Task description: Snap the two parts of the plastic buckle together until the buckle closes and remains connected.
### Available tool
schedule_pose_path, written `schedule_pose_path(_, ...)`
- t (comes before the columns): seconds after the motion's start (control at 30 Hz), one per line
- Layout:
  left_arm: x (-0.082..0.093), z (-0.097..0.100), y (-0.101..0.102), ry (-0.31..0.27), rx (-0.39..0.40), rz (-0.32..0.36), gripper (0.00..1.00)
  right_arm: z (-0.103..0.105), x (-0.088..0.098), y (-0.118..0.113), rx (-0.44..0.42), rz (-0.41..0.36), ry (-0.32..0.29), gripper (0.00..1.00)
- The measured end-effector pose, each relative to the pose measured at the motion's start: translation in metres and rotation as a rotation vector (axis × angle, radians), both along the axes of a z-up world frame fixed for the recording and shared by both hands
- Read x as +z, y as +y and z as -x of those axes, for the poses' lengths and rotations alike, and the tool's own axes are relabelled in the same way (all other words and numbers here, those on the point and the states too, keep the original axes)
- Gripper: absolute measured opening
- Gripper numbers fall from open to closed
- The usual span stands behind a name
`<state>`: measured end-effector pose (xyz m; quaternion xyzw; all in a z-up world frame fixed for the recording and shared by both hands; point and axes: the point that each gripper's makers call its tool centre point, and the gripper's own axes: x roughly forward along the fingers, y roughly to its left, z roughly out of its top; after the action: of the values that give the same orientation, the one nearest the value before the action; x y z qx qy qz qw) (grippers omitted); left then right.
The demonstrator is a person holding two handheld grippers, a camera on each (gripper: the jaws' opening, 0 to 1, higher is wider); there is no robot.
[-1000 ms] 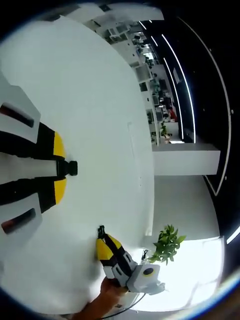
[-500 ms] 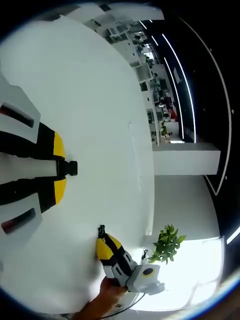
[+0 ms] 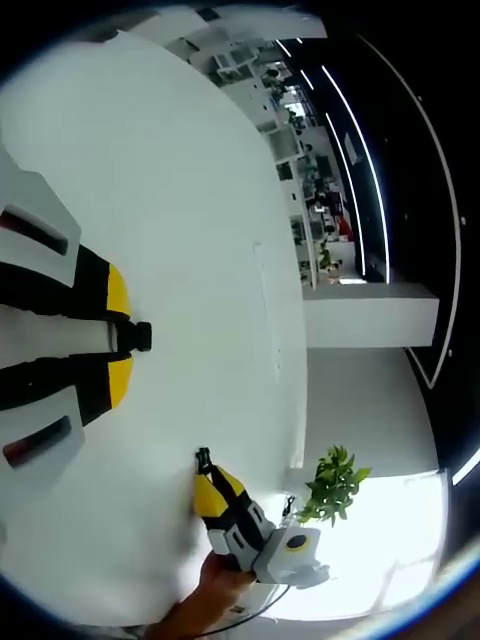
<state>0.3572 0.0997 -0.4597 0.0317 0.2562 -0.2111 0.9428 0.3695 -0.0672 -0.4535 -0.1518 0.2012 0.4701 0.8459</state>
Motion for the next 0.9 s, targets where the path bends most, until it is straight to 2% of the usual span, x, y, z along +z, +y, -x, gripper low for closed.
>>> schedule_pose_path(0.23, -0.0028, 0.0014, 0.0002, 0.013, -0.001, -0.004, 0.12, 0.0031, -0.0025, 0.0004, 0.005, 0.003, 0.013, 0.12)
schedule_pose_path(0.33, -0.0028, 0.001, 0.0003, 0.011, -0.003, -0.002, 0.12, 0.0039, -0.0028, 0.0013, -0.001, -0.007, 0.023, 0.15)
schedule_pose_path(0.9, -0.0025, -0.001, -0.0036, 0.001, -0.022, 0.004, 0.13, 0.0031, -0.0015, 0.0029, -0.005, -0.012, 0.019, 0.15)
